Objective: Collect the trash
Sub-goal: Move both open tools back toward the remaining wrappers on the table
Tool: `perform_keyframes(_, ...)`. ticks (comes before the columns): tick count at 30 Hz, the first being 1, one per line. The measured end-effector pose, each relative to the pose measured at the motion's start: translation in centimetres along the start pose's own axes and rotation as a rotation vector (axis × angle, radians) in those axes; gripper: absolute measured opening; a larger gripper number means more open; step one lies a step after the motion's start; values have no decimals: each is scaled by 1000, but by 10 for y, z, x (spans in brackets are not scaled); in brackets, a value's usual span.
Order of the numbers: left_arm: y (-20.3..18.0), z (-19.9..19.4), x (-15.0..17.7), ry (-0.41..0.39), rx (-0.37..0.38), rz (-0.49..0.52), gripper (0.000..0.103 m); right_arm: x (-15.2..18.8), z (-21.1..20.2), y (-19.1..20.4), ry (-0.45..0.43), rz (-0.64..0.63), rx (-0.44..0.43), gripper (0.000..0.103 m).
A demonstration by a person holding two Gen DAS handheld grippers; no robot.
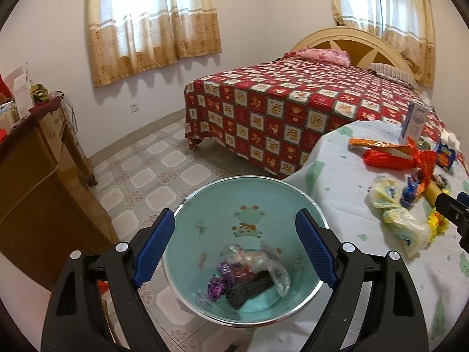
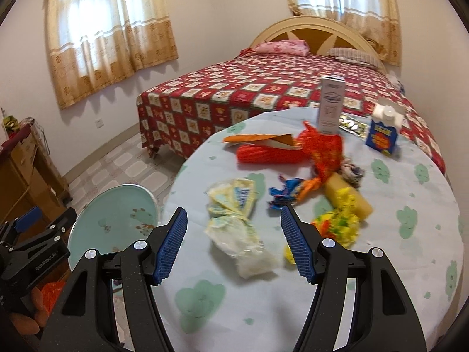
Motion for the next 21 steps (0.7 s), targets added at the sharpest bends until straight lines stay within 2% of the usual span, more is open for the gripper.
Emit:
perform_keyframes(4,-12,-6,0,7,41,-9,83,2,-9,-25,-7,27,44,66)
perform_keyframes(13,-54,-7,8,40,140,-2,83,19,-26,-106,14,107,186,65)
perform_keyframes(17,-72,-7,13,58,178,12,82,26,-27,-129,32,151,217,64)
perform_keyframes(21,-90,-5,15,72,206,25,82,27,-19,-136,43,157,208,61)
Point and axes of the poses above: each gripper's, at about its wrist camera, not at the fingertips, and z roughly the way its jaws point, y to its left, x to its underside, the point moved 4 cm from there along z, roughly the way its jaws point, and after that the axes turned 12 degrees about -y, right-handed, at the moved point
